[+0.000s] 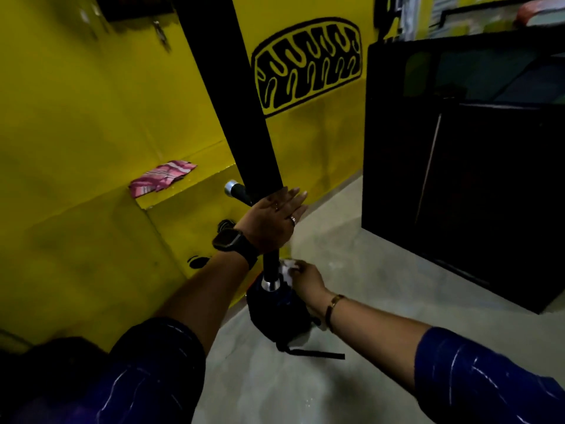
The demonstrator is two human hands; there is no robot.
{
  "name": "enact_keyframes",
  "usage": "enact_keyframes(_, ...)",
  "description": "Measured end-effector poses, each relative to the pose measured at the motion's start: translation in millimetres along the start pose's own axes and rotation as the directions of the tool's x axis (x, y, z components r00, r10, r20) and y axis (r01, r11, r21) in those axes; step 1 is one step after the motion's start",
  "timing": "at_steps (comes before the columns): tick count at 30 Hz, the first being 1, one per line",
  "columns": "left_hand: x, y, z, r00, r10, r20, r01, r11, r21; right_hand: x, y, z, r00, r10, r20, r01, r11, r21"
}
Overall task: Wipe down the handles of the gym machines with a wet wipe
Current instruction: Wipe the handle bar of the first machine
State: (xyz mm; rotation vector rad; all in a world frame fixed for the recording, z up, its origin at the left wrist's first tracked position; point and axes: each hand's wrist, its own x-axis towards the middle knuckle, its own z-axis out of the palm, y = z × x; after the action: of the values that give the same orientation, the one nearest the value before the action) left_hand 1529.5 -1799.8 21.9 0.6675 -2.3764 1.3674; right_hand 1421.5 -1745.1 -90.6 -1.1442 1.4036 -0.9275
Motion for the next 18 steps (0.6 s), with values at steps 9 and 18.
enact_keyframes(9, 1, 13, -10, 0.981, -0.114, 0.154, 0.113, 0.993, 0.012, 3, -58, -17, 0.969, -0.245, 0.024, 0.237, 0.956, 0.17)
enact_keyframes(18, -9, 0, -2, 0.996, 0.013, 0.092, -0.019, 0.998, 0.054, 31, -23, -11, 0.961, -0.228, 0.158, 0.232, 0.973, -0.007)
